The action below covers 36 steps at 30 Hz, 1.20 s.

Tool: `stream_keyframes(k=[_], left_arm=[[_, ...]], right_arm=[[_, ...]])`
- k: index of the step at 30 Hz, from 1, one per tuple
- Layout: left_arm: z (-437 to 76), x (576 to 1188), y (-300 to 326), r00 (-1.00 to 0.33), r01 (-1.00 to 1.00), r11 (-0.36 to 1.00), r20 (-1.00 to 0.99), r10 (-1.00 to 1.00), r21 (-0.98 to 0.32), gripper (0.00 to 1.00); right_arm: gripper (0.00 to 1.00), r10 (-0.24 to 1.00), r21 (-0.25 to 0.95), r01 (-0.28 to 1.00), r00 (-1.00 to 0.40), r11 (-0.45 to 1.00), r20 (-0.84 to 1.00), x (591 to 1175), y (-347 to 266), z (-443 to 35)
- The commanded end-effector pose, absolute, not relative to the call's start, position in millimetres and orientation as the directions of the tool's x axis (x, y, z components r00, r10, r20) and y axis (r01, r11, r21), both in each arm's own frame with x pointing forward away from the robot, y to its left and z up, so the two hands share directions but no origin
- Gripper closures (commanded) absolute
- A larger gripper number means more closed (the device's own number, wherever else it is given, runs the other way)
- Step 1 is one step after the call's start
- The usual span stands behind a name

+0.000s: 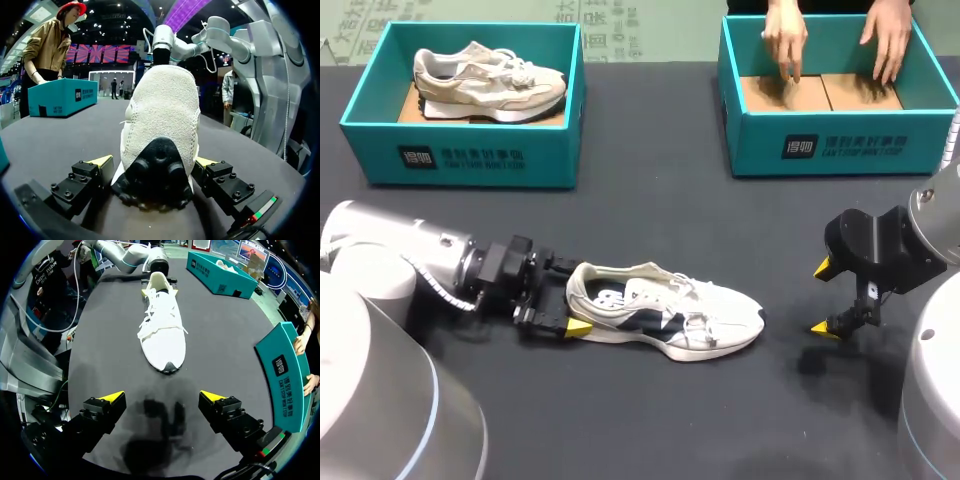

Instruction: Take the shoe out of the shoebox, open the shoe tongue, remove and reinsert the insole, then place the shoe into the shoebox

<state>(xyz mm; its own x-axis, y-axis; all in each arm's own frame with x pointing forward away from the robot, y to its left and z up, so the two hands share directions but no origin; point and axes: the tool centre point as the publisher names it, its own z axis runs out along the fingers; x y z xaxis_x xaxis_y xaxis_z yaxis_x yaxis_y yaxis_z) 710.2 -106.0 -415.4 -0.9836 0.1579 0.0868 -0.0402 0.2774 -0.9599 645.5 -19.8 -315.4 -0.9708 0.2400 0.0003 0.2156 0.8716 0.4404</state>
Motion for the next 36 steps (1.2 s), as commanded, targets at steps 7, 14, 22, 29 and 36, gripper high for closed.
stream_keyframes(k=[7,14,22,29,36], left_arm=[[-418.1,711.5,-121.8,-0.981,-0.040,0.285,0.091,0.169,-0.958,0.00],[-418.7,709.0,-127.9,-0.980,-0.037,0.285,0.091,0.180,-0.958,0.00],[-420.4,707.9,-128.6,-0.980,-0.034,0.294,0.089,0.178,-0.955,1.00],[-420.9,704.8,-129.2,-0.982,-0.033,0.295,0.086,0.171,-0.955,1.00],[-424.2,698.2,-128.6,-0.983,-0.048,0.291,0.096,0.153,-0.956,1.00]], right_arm=[[0.00,0.242,0.440,0.216,-0.970,0.872,-0.002,643.7,-19.7,-315.2],[0.00,0.242,0.440,0.216,-0.970,0.872,-0.002,643.7,-19.7,-315.2],[0.00,0.242,0.440,0.216,-0.970,0.872,-0.002,643.7,-19.7,-315.2],[0.00,0.242,0.440,0.216,-0.970,0.872,-0.002,643.7,-19.7,-315.2],[0.00,0.242,0.440,0.216,-0.970,0.872,-0.002,643.7,-19.7,-315.2]])
